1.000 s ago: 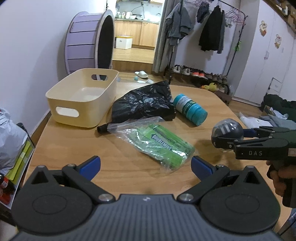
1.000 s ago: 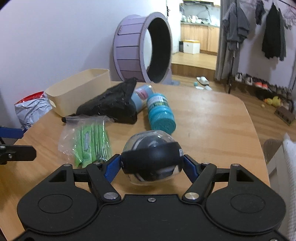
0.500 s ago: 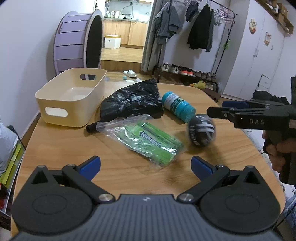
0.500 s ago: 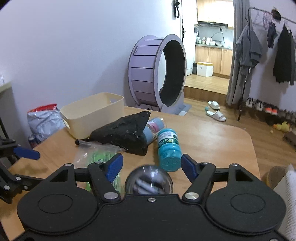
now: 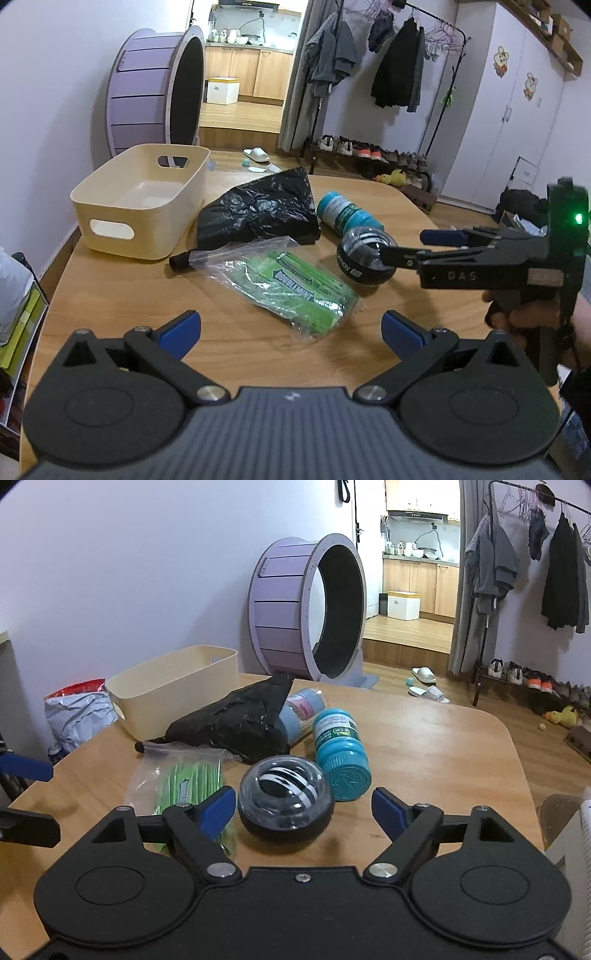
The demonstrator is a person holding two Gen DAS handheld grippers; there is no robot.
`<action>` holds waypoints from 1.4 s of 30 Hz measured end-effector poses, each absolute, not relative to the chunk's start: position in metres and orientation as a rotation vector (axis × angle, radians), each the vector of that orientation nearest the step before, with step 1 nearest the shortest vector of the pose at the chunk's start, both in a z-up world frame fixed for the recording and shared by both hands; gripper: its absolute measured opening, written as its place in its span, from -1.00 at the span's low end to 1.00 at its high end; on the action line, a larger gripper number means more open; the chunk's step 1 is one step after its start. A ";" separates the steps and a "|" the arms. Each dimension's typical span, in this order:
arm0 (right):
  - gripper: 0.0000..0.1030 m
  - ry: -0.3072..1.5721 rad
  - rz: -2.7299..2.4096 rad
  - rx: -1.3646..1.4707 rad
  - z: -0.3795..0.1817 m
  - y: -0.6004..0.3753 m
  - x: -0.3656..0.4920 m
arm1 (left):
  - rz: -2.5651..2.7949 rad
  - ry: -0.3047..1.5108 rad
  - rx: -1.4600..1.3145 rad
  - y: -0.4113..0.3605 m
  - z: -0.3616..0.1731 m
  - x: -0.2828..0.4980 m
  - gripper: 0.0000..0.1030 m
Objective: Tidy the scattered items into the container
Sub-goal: 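Close the right gripper on the wrist ball and lift it, then carry the wrist ball into the cream basket and open the right gripper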
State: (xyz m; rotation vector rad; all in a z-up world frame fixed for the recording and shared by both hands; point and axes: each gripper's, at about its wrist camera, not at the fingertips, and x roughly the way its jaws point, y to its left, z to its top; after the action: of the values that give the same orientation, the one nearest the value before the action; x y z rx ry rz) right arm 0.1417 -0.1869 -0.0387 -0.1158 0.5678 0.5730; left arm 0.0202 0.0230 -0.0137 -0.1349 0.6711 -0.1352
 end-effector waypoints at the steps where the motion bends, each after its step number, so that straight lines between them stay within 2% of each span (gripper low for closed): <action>1: 0.60 0.569 0.574 -0.113 -0.039 -0.185 0.142 | -0.137 0.668 -0.135 0.023 -0.013 0.021 1.00; 21: 0.67 0.613 0.594 -0.155 -0.058 -0.167 0.161 | -0.079 0.650 -0.107 0.025 -0.008 0.031 1.00; 22: 0.65 0.610 0.597 -0.159 -0.057 -0.166 0.161 | -0.077 0.649 -0.106 0.025 -0.006 0.032 1.00; 26: 0.39 0.630 0.616 -0.173 -0.059 -0.164 0.165 | -0.099 0.655 -0.106 0.026 -0.003 0.035 1.00; 36: 0.37 0.669 0.629 -0.080 -0.054 -0.177 0.174 | -0.097 0.660 -0.102 0.029 -0.003 0.035 1.00; 42: 0.37 0.616 0.670 -0.059 -0.029 -0.174 0.171 | -0.060 0.647 -0.112 0.042 0.003 0.033 1.00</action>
State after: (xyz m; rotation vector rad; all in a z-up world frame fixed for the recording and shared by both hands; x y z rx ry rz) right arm 0.1706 -0.1736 -0.0294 -0.0590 0.6155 0.6695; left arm 0.0331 0.0419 0.0030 -0.1123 0.6466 -0.0597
